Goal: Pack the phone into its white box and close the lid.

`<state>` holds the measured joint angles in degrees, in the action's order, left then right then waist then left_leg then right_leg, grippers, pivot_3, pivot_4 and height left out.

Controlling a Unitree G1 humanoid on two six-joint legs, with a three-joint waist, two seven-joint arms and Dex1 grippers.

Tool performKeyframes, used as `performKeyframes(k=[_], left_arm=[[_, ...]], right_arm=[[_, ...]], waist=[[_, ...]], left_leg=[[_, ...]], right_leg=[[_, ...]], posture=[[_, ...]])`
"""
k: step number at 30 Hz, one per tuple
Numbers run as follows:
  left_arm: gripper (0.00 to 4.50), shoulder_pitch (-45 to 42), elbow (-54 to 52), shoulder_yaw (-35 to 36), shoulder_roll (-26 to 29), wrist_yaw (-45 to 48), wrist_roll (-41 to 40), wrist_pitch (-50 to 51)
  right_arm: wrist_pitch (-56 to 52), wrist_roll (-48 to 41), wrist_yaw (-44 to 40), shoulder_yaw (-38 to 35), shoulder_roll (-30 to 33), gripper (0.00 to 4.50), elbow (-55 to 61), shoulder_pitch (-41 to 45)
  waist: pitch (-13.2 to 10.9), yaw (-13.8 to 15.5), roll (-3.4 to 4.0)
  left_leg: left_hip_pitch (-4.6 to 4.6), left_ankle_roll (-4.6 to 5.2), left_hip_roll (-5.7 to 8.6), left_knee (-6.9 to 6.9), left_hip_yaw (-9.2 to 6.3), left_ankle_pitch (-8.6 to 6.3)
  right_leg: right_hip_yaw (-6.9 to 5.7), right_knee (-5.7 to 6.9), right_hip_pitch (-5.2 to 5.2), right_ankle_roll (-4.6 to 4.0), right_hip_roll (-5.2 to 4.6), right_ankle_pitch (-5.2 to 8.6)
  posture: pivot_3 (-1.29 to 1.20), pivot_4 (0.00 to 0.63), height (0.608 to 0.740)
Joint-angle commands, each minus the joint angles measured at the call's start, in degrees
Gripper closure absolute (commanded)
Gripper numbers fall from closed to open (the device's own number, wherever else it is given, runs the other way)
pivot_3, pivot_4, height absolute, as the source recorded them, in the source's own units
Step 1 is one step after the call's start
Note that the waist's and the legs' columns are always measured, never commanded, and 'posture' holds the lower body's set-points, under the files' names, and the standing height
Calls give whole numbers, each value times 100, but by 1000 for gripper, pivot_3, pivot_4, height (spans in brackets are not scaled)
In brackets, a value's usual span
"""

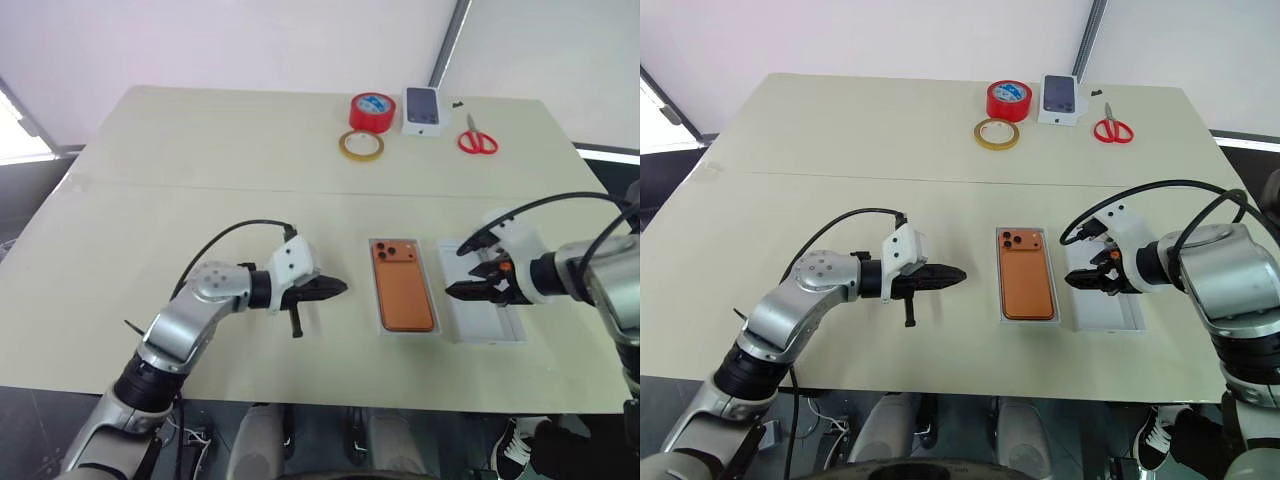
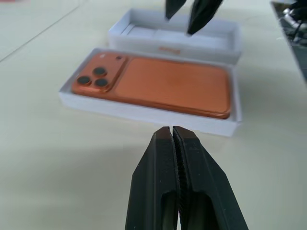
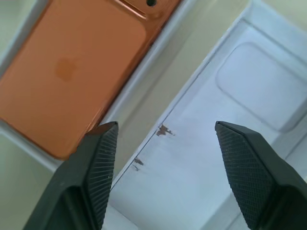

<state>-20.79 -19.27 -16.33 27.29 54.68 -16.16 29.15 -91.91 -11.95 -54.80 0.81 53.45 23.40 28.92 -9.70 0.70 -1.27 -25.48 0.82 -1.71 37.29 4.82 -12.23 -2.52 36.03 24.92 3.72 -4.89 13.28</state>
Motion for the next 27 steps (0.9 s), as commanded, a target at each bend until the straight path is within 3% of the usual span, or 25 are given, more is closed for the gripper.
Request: performKeyframes(k=[1,10,13,18,24,27], left_arm=[[4413,57,-327,144,2,21,-224,-161],[4413,207,-345,104,140,109,-263,-374],[4413,235,-329,25,208,158,-208,-414],[4413,259,-291,-10,236,154,-180,-474],[4413,273,-99,363,145,-341,-249,-131],[4413,303,-10,793,115,-653,-427,112]], right_arm=[[-59,-319,531,-242,-98,1137,-81,37],[-59,-961,1997,-365,-570,1137,-166,-184],[-59,-1171,2558,-424,-749,1969,-232,-222],[-59,-1859,3363,-737,-909,4468,-419,-197],[-59,-3028,4135,-1447,-992,4468,-1017,769],[-59,-4177,4482,-1900,-1092,4468,-1608,1381]], waist=[[0,1,0],[0,-4,1],[0,-5,1],[0,-2,1],[-3,-47,6],[-5,-65,9]], left_leg=[[-1,0,1,-1,2,0],[-1,2,-1,0,4,1],[0,2,-2,0,4,1],[0,3,-2,0,6,1],[1,4,-3,0,8,1],[3,4,-8,-4,6,2]], right_leg=[[0,-1,2,0,-1,0],[0,2,1,1,17,0],[-2,2,1,2,23,0],[-2,2,0,2,28,0],[1,4,1,3,33,-1],[3,8,4,5,42,-1]], posture=[[0,150,740],[0,150,740],[0,150,740],[0,150,740],[0,150,740],[0,150,740]])
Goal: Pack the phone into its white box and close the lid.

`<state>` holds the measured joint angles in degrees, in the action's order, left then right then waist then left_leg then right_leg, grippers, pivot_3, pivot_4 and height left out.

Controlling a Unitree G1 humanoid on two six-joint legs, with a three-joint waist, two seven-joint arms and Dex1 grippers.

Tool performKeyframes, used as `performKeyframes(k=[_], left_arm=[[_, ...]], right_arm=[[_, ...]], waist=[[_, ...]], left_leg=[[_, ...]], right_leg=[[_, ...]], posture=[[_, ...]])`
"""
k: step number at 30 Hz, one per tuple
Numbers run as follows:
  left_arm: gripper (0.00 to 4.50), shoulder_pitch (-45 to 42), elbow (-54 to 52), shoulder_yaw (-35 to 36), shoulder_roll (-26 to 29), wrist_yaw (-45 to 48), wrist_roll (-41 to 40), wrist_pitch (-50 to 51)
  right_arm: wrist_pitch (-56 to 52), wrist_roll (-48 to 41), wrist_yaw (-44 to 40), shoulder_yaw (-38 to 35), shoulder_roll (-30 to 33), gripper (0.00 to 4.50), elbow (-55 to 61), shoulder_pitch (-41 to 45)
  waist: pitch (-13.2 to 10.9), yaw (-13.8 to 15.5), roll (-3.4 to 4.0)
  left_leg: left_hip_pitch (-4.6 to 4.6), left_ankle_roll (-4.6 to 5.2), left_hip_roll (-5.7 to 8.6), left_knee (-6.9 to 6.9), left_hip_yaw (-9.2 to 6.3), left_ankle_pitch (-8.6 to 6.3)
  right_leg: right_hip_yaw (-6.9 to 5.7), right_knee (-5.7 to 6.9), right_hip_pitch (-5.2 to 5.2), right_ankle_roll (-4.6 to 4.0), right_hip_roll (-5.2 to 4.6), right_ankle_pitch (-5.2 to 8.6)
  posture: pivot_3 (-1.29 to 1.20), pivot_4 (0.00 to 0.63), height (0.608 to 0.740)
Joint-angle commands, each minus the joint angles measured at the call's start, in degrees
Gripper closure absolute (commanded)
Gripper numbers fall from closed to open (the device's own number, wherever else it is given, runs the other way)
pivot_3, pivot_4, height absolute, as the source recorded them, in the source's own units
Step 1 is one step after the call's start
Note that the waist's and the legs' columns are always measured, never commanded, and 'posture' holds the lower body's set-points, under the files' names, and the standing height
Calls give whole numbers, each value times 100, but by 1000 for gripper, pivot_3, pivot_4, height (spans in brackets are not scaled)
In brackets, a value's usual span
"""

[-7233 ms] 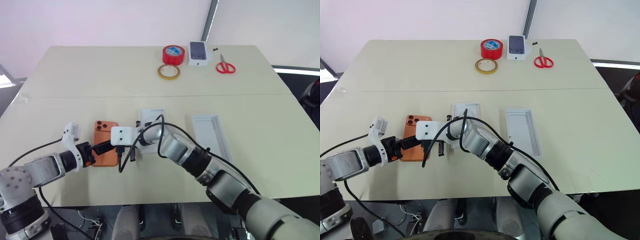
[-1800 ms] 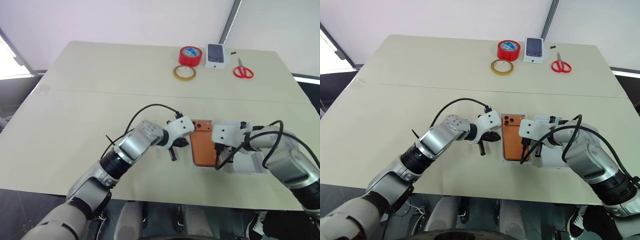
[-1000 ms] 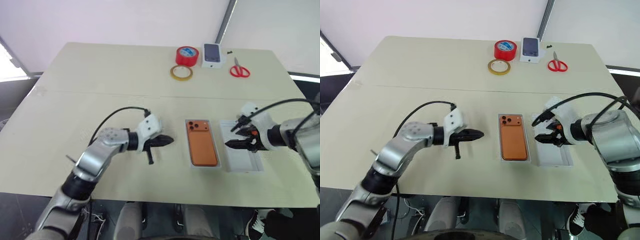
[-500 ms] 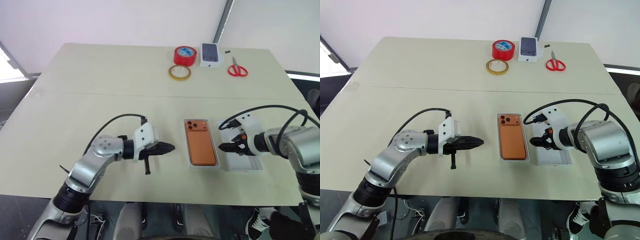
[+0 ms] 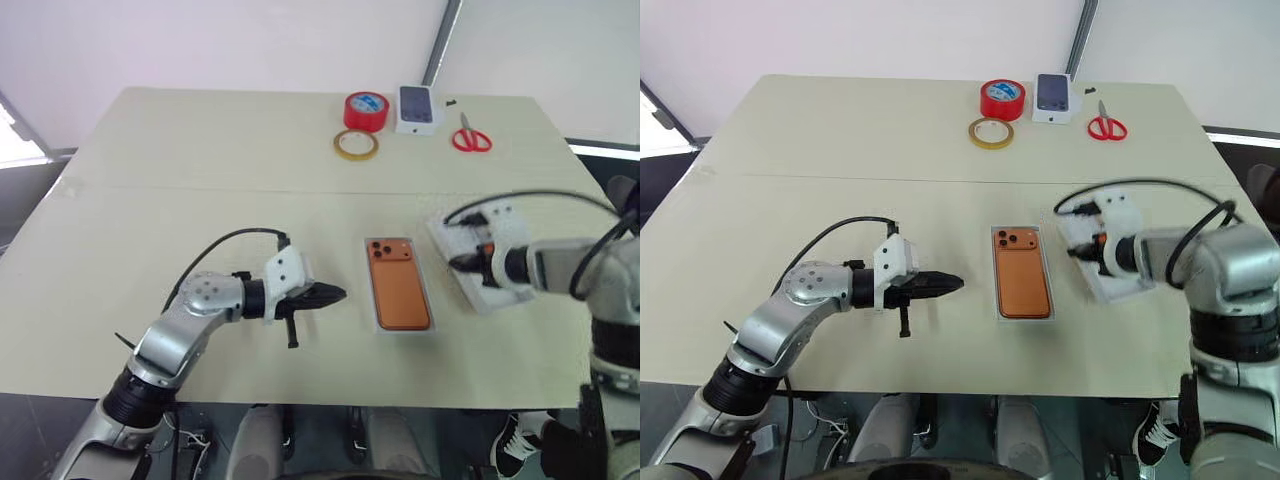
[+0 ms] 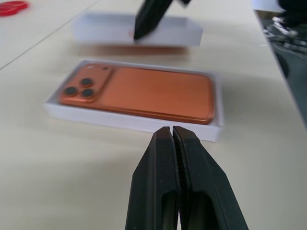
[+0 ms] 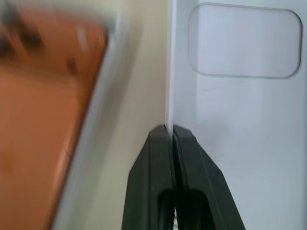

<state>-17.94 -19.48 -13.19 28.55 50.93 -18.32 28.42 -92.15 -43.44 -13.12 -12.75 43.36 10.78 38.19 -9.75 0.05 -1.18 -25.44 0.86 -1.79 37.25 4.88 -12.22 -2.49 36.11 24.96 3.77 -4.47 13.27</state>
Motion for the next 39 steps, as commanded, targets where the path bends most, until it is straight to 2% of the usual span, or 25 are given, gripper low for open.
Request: performKeyframes(k=[1,4,6,8,12,16,17,19,22,26,29,32,35,36,39], left_arm=[[4413,29,27,627,4,-357,-254,241],[4413,36,59,907,74,-498,-288,283],[4413,35,53,1045,124,-540,-333,321],[4413,57,27,1160,202,-533,-371,292],[4413,66,12,1272,367,-436,-412,235],[4413,93,0,1250,522,-332,-395,170],[4413,102,-16,1229,545,-313,-398,167],[4413,126,-76,1156,570,-278,-380,145],[4413,142,-131,998,563,-213,-338,107],[4413,58,-92,629,448,-153,-247,60],[4413,-46,-51,314,315,-145,-166,54],[4413,-175,40,-133,117,-163,67,12],[4413,-390,320,-572,-167,-268,432,-131],[4413,-493,428,-684,-314,-319,510,-167],[4413,-688,635,-865,-622,-374,626,-229]], right_arm=[[-35,-1701,546,-686,-169,4468,-638,621],[-35,-3761,1466,-702,-376,4468,-1189,822],[817,-5859,2635,-76,-239,4468,-1179,532],[1543,-6863,3307,311,-553,4468,-945,261],[2428,-6956,4308,445,-1997,4468,-207,-204],[3459,-6956,5997,561,-3647,4468,749,-801],[3648,-6956,6390,620,-3923,4468,932,-939],[3723,-6956,6776,724,-4008,4468,1110,-1250],[3546,-6956,6793,515,-3684,4468,960,-1463],[3033,-6956,6128,403,-2874,4468,647,-1670],[2730,-6956,5673,370,-2367,3477,331,-1607],[2500,-6956,5305,300,-1886,2036,-10,-1338],[2097,-6956,4706,419,-892,361,-287,-867],[1935,-6956,4573,504,-345,54,-374,-648],[1611,-6513,4140,681,778,54,-589,-211]], waist=[[0,4,-1],[0,4,-1],[0,8,-1],[-1,13,-3],[0,-62,-2],[-1,-78,2],[-1,-74,3],[0,-74,3],[0,-71,3],[0,-81,5],[1,-79,6],[1,-79,8],[-5,-72,21],[-5,-67,22],[-10,-54,29]], left_leg=[[0,0,-5,-3,-3,0],[1,0,-10,-9,-7,0],[1,1,-11,-12,-7,0],[0,1,-9,-10,-8,1],[4,1,-8,-1,-4,1],[0,1,-10,-8,-8,1],[-2,1,-9,-10,-7,1],[-3,1,-8,-9,-6,0],[-1,-1,0,-3,-2,0],[-2,-2,0,-10,2,-1],[2,-1,-5,-25,0,-1],[3,-1,-8,-26,-1,-1],[1,0,-5,-15,2,0],[-1,0,-2,-13,4,0],[-11,3,-1,-11,4,-2]], right_leg=[[-1,0,-1,1,7,0],[-2,-1,-1,3,15,0],[0,0,-2,3,15,0],[1,-1,-5,4,12,0],[2,1,-10,13,11,-6],[3,1,-5,29,11,-12],[3,1,-2,29,9,-12],[3,-1,-3,27,2,-12],[3,-13,-12,5,-19,-3],[9,-28,-12,0,-29,-4],[9,-30,-11,0,-23,-3],[8,-28,-10,0,-18,-3],[10,-26,-10,-1,-20,-4],[11,-26,-10,-1,-23,-4],[10,-39,-7,-1,-22,-4]], posture=[[0,150,740],[0,150,740],[0,150,740],[0,150,740],[0,150,740],[0,150,740],[0,150,740],[0,150,740],[0,150,740],[0,150,740],[0,150,740],[0,150,740],[0,150,740],[0,150,740],[0,150,740]])
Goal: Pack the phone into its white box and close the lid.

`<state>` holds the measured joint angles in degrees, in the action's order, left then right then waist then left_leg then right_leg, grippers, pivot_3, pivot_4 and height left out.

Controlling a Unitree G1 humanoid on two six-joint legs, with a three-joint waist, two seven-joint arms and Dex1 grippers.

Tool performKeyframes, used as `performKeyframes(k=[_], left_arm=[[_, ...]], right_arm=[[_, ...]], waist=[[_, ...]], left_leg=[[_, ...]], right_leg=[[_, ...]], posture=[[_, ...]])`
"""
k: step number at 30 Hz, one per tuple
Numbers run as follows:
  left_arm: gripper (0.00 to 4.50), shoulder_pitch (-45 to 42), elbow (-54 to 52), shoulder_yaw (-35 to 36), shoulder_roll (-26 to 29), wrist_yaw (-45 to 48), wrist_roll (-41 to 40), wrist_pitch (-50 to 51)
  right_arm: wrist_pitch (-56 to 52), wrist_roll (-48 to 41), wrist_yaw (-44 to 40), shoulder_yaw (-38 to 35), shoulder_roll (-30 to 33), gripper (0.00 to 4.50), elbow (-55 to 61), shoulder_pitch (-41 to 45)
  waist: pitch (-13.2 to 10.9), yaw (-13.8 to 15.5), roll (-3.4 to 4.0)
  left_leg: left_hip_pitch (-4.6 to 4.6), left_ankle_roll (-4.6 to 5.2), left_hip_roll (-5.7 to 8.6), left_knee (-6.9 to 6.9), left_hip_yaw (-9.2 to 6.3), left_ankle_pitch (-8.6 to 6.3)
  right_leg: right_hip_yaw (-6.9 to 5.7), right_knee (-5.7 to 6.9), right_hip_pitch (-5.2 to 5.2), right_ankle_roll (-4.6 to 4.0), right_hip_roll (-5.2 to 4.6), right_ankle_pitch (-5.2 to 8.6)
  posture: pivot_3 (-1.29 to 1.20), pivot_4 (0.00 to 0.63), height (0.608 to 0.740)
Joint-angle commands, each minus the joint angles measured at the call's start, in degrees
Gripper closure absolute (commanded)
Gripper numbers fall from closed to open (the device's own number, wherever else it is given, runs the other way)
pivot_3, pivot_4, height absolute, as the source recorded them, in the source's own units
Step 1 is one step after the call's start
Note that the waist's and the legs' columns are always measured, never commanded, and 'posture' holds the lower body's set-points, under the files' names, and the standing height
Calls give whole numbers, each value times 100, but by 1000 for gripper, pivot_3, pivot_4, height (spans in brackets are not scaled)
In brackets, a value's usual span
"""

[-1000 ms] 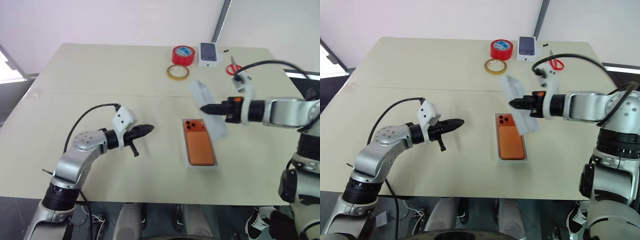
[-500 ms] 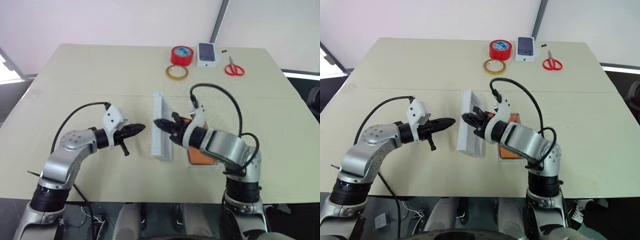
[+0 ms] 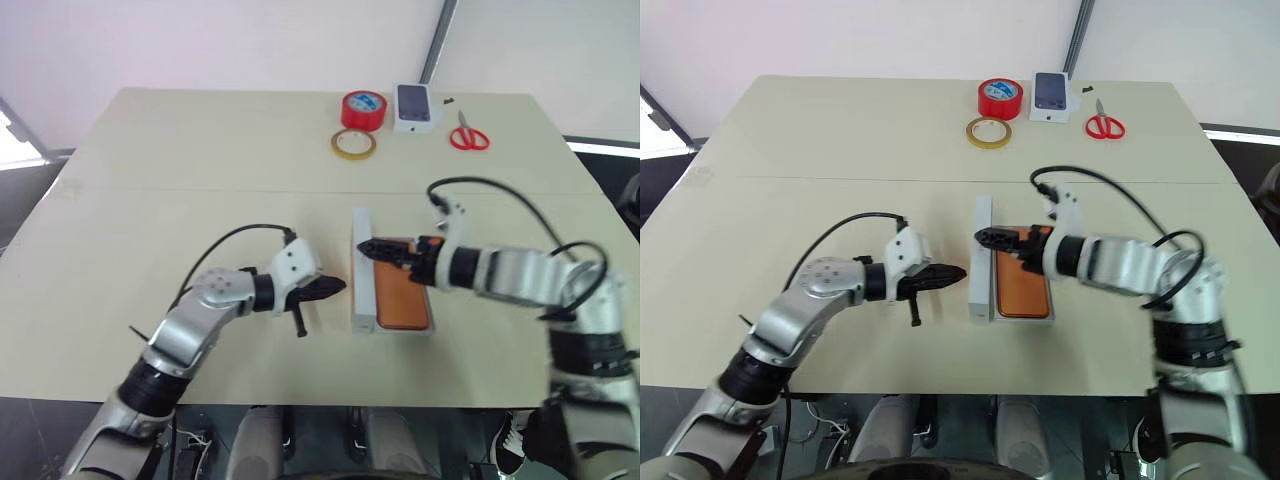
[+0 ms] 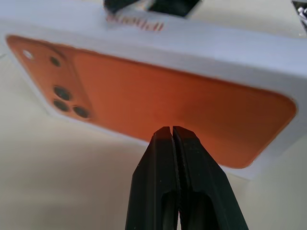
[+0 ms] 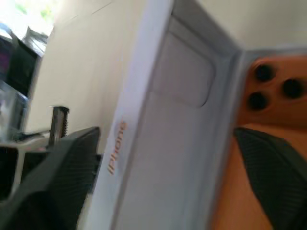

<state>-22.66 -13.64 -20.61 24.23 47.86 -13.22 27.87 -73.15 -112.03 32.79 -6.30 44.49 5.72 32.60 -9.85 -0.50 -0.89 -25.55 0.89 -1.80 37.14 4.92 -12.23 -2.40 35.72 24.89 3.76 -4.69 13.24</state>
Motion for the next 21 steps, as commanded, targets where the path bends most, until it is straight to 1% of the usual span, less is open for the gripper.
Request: performKeyframes(k=[1,4,6,7,8,10,11,13,14,15,17,21], left_arm=[[4413,-266,113,-168,-272,-81,149,-179],[4413,-407,325,-309,-490,-101,276,-250],[4413,-482,444,-373,-595,-105,344,-281],[4413,-510,484,-389,-634,-102,366,-294],[4413,-524,506,-393,-657,-94,381,-306],[4413,-563,525,-309,-723,-135,364,-282],[4413,-573,515,-253,-738,-166,363,-270],[4413,-581,475,-141,-715,-256,384,-223],[4413,-574,441,-96,-647,-319,453,-237],[4413,-571,412,-42,-556,-389,530,-204],[4413,-565,376,26,-404,-487,628,-127],[4413,-483,282,4,27,-340,721,-9]], right_arm=[[-328,605,-641,60,872,54,-169,434],[-377,1532,-1323,162,1238,54,-187,590],[-377,2349,-1956,371,1448,54,164,618],[-331,2758,-2295,495,1550,557,367,609],[-283,3073,-2577,577,1611,881,495,596],[10,3881,-3326,879,1846,1832,879,548],[193,4308,-3703,1061,1982,2438,1074,526],[660,5254,-4399,1518,2314,3432,1462,455],[1007,5862,-4732,1839,2536,4046,1661,375],[1426,6565,-5057,2204,2781,4438,1858,278],[2110,7578,-5548,2614,3053,4438,2052,69],[2302,8015,-6220,2616,2877,4438,2055,-246]], waist=[[0,4,0],[3,1,-4],[3,-7,-3],[2,-8,0],[2,-7,0],[2,4,1],[2,6,1],[1,8,2],[1,7,2],[1,10,2],[1,-2,2],[1,-22,2]], left_leg=[[1,4,-1,-2,0,-3],[-2,16,-5,-9,-1,-10],[-2,28,-5,-8,3,-17],[-3,30,-5,-8,4,-18],[-4,31,-5,-7,5,-19],[-5,32,-5,-6,3,-19],[-5,31,-4,-5,3,-19],[-5,31,-2,-2,4,-19],[-5,31,-1,-1,3,-19],[-5,31,-1,1,4,-19],[-6,29,2,1,5,-20],[-4,29,1,0,13,-20]], right_leg=[[0,-5,-3,0,2,0],[-3,-23,-5,2,14,0],[-2,-23,-5,6,17,1],[-1,-24,-4,7,19,1],[-1,-22,-1,9,23,1],[-2,-21,0,11,26,2],[-3,-19,0,12,26,2],[-3,-19,-1,12,24,2],[-3,-21,-2,12,22,3],[-4,-22,-1,12,20,3],[-4,-27,0,13,9,4],[-3,-28,1,12,4,4]], posture=[[0,150,740],[0,150,740],[0,150,740],[0,150,740],[0,150,740],[0,150,740],[0,150,740],[0,150,740],[0,150,740],[0,150,740],[0,150,740],[0,150,740]])
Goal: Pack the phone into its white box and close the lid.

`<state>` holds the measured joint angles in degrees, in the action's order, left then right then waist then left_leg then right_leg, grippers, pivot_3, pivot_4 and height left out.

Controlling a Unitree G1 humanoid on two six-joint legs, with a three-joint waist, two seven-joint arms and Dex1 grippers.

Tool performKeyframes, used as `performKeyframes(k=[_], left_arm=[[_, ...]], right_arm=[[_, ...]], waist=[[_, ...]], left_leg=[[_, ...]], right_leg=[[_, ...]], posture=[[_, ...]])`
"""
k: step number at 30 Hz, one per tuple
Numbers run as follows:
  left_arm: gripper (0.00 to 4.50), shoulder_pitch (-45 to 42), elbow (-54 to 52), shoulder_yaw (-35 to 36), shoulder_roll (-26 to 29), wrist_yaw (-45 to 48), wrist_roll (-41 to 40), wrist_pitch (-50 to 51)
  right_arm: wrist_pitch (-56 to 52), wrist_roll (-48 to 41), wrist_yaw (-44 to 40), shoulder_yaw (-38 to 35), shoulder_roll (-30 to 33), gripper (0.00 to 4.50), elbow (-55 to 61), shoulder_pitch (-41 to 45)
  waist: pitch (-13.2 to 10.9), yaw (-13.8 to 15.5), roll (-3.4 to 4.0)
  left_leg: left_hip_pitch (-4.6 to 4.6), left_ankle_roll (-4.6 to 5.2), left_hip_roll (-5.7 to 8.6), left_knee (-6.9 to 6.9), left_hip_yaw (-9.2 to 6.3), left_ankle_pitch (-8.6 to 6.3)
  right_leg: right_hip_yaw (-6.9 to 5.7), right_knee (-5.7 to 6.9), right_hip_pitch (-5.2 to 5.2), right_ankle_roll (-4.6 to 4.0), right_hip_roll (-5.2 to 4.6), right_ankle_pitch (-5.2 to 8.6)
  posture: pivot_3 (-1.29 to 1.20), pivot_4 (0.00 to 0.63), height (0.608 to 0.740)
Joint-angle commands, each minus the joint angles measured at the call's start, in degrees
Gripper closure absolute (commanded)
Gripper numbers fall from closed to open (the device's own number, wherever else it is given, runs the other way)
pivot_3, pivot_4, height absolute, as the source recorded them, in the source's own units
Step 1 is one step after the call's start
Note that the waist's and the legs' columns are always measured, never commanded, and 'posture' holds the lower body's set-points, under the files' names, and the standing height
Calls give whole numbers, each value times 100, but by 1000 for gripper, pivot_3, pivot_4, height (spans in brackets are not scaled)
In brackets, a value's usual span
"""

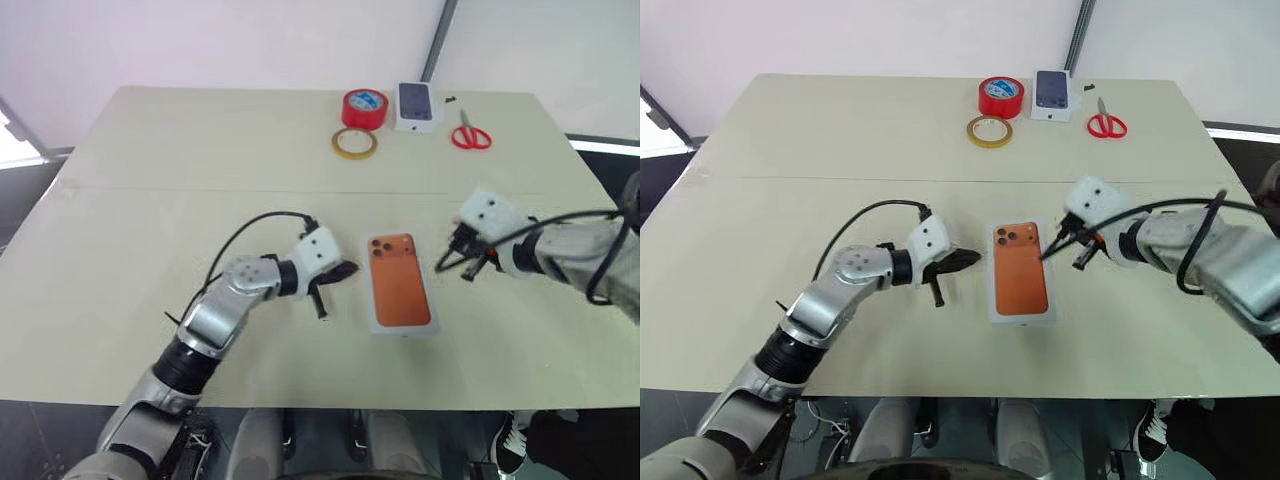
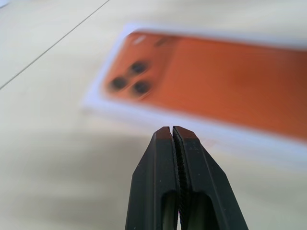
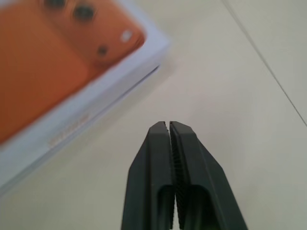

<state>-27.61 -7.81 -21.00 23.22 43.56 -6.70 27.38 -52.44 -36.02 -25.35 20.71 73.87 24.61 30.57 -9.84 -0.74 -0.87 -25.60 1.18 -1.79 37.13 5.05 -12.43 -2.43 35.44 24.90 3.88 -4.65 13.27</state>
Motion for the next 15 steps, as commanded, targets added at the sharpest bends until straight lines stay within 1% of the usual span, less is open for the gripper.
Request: performKeyframes(k=[1,5,11,15], left_arm=[[4413,-1,-278,4,173,116,93,47],[4413,-172,-31,-240,122,253,232,-24],[4413,-598,519,-558,-357,318,442,-121],[4413,-773,559,-682,-641,372,467,-59]], right_arm=[[287,590,-507,-77,-95,4438,164,-96],[345,1017,-848,-132,-278,4438,138,-265],[286,1388,-1203,-265,-511,4438,223,-399],[272,1603,-1346,-367,-581,4438,287,-509]], waist=[[0,11,0],[0,60,0],[0,159,0],[0,150,0]], left_leg=[[0,0,-1,0,-1,0],[0,-1,-2,1,-3,0],[-1,0,2,10,-1,0],[-3,0,4,10,1,0]], right_leg=[[0,1,0,0,1,0],[-2,4,0,0,1,0],[-2,3,-3,-1,0,-1],[-2,2,-3,-1,1,-1]], posture=[[0,150,740],[0,150,740],[0,150,740],[0,150,740]])
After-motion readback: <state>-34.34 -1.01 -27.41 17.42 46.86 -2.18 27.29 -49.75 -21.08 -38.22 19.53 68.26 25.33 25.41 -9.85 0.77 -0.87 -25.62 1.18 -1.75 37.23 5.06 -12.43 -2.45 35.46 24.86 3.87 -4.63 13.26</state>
